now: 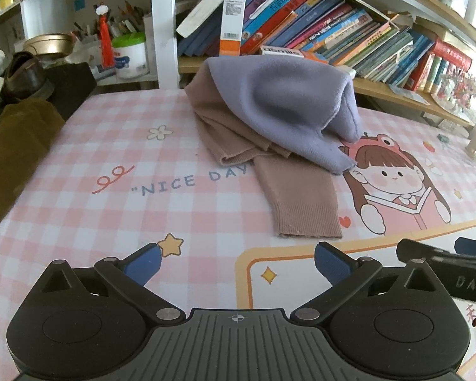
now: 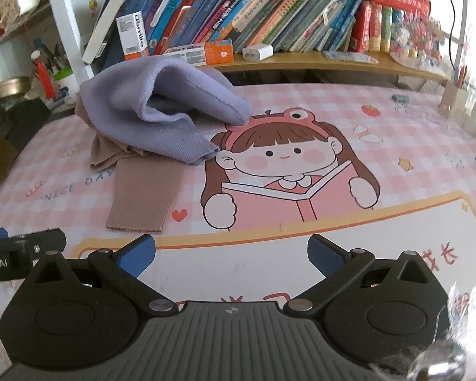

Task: Fold clothes

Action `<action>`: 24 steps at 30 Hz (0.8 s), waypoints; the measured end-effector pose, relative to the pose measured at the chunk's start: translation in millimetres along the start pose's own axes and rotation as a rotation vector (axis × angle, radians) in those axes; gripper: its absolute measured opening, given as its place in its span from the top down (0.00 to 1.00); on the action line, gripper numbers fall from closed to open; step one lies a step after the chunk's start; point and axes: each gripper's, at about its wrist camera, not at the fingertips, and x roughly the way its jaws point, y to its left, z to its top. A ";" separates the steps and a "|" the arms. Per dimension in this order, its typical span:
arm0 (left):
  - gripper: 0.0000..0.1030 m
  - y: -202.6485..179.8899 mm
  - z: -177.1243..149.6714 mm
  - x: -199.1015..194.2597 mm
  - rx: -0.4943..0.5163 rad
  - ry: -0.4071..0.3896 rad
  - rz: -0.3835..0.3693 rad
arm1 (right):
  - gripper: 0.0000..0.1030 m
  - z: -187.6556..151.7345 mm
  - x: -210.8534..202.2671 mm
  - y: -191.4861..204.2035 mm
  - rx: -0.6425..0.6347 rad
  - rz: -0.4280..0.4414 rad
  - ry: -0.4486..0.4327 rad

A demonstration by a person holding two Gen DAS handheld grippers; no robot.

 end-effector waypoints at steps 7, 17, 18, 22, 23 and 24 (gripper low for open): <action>0.00 4.5 5.0 -2.3 -0.005 -0.032 -0.001 | 0.00 28.0 14.7 -27.9 0.232 0.200 0.022; 0.00 12.9 4.3 -5.3 -0.017 -0.085 0.077 | 0.00 86.0 63.7 -55.7 0.621 0.451 0.039; 0.00 13.9 4.1 -5.4 -0.018 -0.090 0.087 | 0.00 88.5 69.2 -58.8 0.668 0.454 0.038; 0.00 17.9 3.0 -6.1 -0.026 -0.108 0.127 | 0.00 96.9 84.3 -64.7 0.756 0.447 0.039; 0.00 18.8 2.8 -6.3 -0.028 -0.112 0.136 | 0.00 98.9 87.6 -65.5 0.766 0.444 0.040; 0.00 19.8 2.5 -6.4 -0.029 -0.117 0.146 | 0.00 100.5 90.6 -66.0 0.774 0.444 0.042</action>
